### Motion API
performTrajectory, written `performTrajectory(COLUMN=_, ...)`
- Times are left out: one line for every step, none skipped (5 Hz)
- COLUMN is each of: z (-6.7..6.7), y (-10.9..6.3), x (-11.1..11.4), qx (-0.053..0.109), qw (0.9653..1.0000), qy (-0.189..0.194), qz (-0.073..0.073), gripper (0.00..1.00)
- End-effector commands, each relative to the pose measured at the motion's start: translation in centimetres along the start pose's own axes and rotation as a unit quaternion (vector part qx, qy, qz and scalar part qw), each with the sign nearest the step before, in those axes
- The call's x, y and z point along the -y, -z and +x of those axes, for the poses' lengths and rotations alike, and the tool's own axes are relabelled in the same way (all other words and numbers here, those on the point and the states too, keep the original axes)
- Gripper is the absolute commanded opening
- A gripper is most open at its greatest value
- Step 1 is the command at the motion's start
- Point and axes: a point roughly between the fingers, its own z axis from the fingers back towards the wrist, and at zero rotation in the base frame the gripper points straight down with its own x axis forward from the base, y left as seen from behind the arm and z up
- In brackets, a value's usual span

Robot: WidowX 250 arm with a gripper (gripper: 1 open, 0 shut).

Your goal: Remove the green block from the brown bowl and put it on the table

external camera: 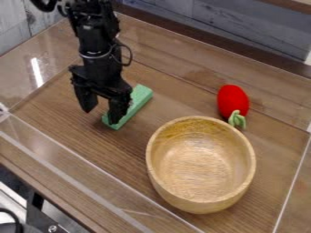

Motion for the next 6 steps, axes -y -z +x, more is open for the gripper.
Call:
performTrajectory(z=1.3, y=-2.4, x=0.9, qx=0.029, qw=0.9995, qy=0.007, qz=0.004, gripper=1.0)
performTrajectory(z=2.2, y=-3.3, x=1.8, qx=0.034, qw=0.9994, qy=0.011, qz=0.001, gripper=1.0)
performTrajectory(z=2.2, y=-2.9, x=1.6, qx=0.034, qw=0.9991, qy=0.026, qz=0.002, gripper=1.0)
performTrajectory(z=2.1, y=-2.5, x=1.0, qx=0.031, qw=0.9988, qy=0.037, qz=0.002, gripper=1.0)
performTrajectory(z=2.2, y=-1.3, x=0.5, qx=0.028, qw=0.9989, qy=0.038, qz=0.002, gripper=1.0)
performTrajectory(z=2.1, y=-0.5, x=-0.2, qx=0.024, qw=0.9991, qy=0.036, qz=0.001, gripper=1.0)
